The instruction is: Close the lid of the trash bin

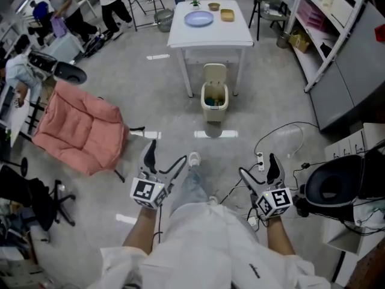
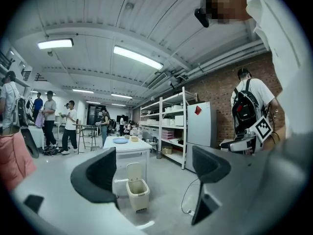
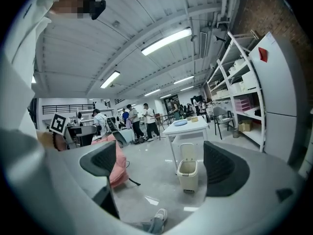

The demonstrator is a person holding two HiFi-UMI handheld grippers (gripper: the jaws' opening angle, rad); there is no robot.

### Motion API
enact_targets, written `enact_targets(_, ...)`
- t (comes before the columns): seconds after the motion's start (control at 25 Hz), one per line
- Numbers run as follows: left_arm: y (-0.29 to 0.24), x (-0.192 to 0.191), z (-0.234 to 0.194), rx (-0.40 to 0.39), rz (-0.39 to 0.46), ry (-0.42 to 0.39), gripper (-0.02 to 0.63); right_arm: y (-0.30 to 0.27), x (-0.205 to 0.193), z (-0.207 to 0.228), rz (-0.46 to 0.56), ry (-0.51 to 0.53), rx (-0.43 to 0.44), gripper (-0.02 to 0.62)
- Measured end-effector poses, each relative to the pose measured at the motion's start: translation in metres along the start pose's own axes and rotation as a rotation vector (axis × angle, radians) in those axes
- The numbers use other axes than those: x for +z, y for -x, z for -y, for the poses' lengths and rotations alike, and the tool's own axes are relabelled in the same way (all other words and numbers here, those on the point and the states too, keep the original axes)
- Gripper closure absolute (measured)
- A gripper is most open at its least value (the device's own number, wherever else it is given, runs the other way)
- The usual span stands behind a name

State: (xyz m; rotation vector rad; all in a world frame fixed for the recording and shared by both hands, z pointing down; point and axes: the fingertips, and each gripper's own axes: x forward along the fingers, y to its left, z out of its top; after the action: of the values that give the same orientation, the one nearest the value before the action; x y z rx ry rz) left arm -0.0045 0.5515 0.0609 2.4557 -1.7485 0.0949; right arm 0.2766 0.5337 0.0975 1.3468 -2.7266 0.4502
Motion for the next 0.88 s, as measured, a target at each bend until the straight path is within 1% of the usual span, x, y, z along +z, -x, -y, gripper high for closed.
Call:
enact_targets(0.08,-0.013,0.0,-0.002,-0.021,0.017,-0.011,0.138,-0.007,-0.002,0.005,-0.001,-0.014,-0.009,0.046)
enact_targets(0.24,-0.036,-0.002,-0.015,-0.039,0.021,0.022,0.138,-0.026,-0.001,0.003,-0.012,-0.009,-0.012,0.046)
enact_targets(0.4,-0.07,0.001,-0.035,-0.07,0.036,0.038,0.138,-0.057,0.005,0.013,-0.024,0.007,-0.026,0.046)
enact_targets(0.6,-0.121,0.012,-0.08,-0.082,0.048,0.045,0.138,-0.115,0.019,0.023,-0.035,0.01,-0.032,0.046)
enact_targets(0.72,-0.149,0.011,-0.107,-0.094,0.03,0.057,0.138,-0.153,0.027,0.03,-0.044,0.031,-0.034,0.046)
enact_targets(0.88,-0.19,0.01,-0.138,-0.112,0.019,0.066,0.138,-0.197,0.038,0.043,-0.036,0.0,-0.058,0.046)
